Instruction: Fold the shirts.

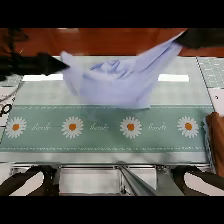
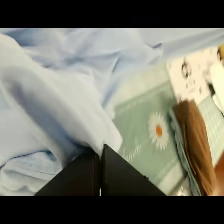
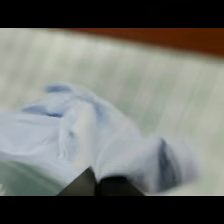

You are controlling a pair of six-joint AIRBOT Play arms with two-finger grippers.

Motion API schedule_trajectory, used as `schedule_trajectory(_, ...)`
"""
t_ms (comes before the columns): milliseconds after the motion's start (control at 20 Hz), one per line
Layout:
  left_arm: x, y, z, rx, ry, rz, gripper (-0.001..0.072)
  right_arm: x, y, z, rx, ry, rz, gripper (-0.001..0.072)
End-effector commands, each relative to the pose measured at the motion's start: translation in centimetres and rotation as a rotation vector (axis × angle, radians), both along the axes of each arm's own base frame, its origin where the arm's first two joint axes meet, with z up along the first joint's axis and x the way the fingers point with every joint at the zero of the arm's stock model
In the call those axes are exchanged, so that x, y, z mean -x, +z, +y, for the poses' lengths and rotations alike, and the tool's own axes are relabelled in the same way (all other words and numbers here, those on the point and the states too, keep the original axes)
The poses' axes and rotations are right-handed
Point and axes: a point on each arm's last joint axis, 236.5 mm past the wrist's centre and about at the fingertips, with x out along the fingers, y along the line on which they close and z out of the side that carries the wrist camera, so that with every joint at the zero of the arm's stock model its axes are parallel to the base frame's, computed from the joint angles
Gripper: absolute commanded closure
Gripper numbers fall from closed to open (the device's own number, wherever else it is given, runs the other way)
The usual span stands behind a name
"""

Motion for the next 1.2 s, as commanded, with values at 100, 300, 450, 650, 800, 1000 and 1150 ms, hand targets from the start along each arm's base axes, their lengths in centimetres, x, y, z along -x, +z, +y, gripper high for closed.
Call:
schedule_trajectory(100, 7.3, 17.5, 1.5, -0.049, 0.102, -0.469, 0.0686, 12.1, 18.4, -2.9, 0.142, -0.167, -0.518, 0.0683)
schedule_trajectory(300, 13.7, 22.4, 2.5, -0.128, 0.209, -0.656, 0.0687, 21.1, 23.1, -6.3, 0.206, -0.363, -0.689, 0.0683)
schedule_trajectory(450, 16.4, 20.8, 4.3, -0.279, 0.313, -0.633, 0.0686, 25.5, 22.1, -8.2, 0.239, -0.455, -0.653, 0.0683)
schedule_trajectory(650, 17.6, 14.5, 4.5, -0.361, 0.257, -0.433, 0.0686, 25.5, 15.9, -11.0, 0.285, -0.55, -0.396, 0.0683)
schedule_trajectory(800, 16.5, 8.6, 4.6, -0.316, 0.214, -0.229, 0.0686, 22.3, 10.5, -10.7, 0.282, -0.513, -0.224, 0.0683)
schedule_trajectory(1000, 14.1, -3.0, 4.8, -0.228, 0.18, 0.076, 0.0686, 16.0, -0.4, -9.9, 0.258, -0.446, 0.016, 0.0683)
schedule_trajectory(1150, 11.5, -13.3, 5.9, -0.162, 0.271, 0.247, 0.0686, 10.1, -8.9, -8.9, 0.209, -0.397, 0.166, 0.0683)
